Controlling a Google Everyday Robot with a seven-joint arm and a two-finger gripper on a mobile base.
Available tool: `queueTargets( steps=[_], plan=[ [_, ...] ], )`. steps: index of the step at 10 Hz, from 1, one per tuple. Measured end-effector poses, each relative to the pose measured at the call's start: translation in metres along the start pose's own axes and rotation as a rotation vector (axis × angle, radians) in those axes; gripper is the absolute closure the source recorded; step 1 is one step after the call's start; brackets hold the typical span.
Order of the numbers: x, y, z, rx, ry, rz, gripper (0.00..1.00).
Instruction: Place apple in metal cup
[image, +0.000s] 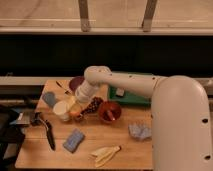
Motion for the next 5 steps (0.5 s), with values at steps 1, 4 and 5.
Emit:
queueTargets(
  steps=[1, 4, 5],
  plan=[
    [0.000, -0.003, -0.001, 0.001, -0.001, 0.007, 0.27],
    [-0.001, -0.012, -0.009, 0.013, -0.018, 0.031, 0.27],
    [-0.002, -0.016, -0.018, 0.022, -0.042, 0.040, 0.27]
  ],
)
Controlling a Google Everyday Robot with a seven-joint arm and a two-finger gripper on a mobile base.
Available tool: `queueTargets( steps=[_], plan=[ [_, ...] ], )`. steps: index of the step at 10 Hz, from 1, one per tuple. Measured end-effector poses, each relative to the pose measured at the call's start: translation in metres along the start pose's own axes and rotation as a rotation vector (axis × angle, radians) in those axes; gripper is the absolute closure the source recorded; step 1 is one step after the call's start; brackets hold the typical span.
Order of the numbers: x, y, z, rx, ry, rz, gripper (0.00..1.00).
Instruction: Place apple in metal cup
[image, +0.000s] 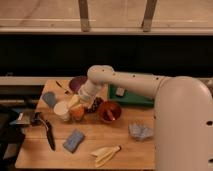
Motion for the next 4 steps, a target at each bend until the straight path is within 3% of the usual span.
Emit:
queueTargets(
  steps=[1, 2, 4],
  plan=[
    [-0.001, -0.002, -0.007, 0.005, -0.024, 0.005, 0.27],
    [-0.005, -0.007, -0.034, 0.029, -0.121, 0.024, 0.27],
    [-0.007, -0.019, -0.075, 0.080, -0.240, 0.056, 0.27]
  ],
)
